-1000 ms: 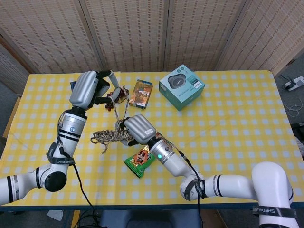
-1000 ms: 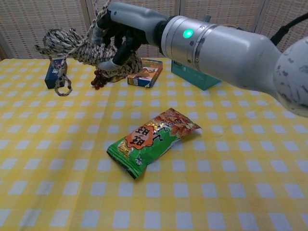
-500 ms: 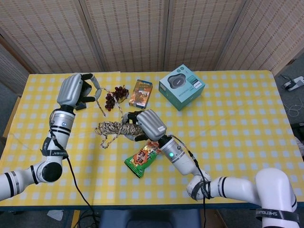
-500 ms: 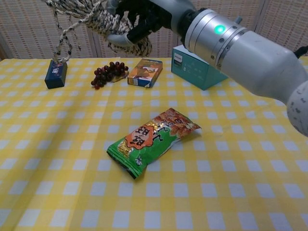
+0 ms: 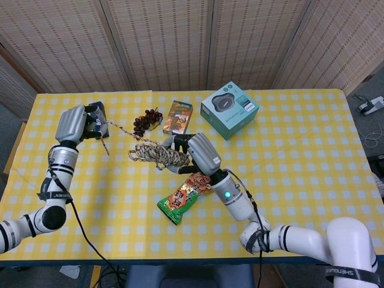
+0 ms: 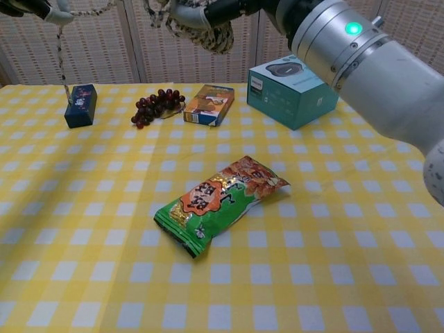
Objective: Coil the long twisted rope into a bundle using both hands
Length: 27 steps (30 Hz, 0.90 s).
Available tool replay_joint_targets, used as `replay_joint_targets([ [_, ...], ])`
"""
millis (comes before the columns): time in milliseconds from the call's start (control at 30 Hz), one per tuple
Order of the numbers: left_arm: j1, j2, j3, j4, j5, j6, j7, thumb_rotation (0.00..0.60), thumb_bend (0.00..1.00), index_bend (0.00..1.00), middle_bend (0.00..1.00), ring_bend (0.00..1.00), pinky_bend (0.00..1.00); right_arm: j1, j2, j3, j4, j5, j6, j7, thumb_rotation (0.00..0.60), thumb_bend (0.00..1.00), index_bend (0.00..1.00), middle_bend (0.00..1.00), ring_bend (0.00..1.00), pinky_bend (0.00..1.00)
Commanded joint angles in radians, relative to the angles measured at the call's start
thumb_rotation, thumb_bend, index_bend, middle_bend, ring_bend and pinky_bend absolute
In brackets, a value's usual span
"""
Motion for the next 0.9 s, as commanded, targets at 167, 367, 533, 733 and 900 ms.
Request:
replay_joint_targets([
  [167,0.041,0.003,0.042,0.009,0.045,0.017,0.015,0.6,0.36,0.72,1.0,1.0,1.0,-0.023,-0.012,0.021,0.03,-0.008,0.049,0.045,0.6,0.36,0.86,0.65,0.59,0.64],
  [367,0.075,0.017,0.053,-0.014,0.084,0.042,0.007,0.6,0.36,0.72,1.0,1.0,1.0,-0.029,-0.032,0.044,0.06,0.004,0.071,0.05,0.6,0.36,0.86,0.65,0.59,0.64],
  [533,0.118,0.02,0.059,-0.044,0.19,0.118,-0.022,0.6,0.36,0.72,1.0,1.0,1.0,-0.033,-0.057,0.066,0.079,0.043,0.077,0.011,0.6,0.38,0.86,0.65,0.59,0.64],
  [733,0.156,0.026,0.071,-0.076,0.353,0.203,-0.044,0.6,0.36,0.72,1.0,1.0,1.0,-0.023,-0.079,0.099,0.075,0.128,0.037,-0.108,0.6,0.41,0.86,0.65,0.6,0.64],
  [900,0.181,0.027,0.077,-0.102,0.508,0.282,-0.066,0.6,0.36,0.72,1.0,1.0,1.0,-0.01,-0.09,0.123,0.058,0.182,0.019,-0.215,0.6,0.42,0.86,0.65,0.6,0.64],
])
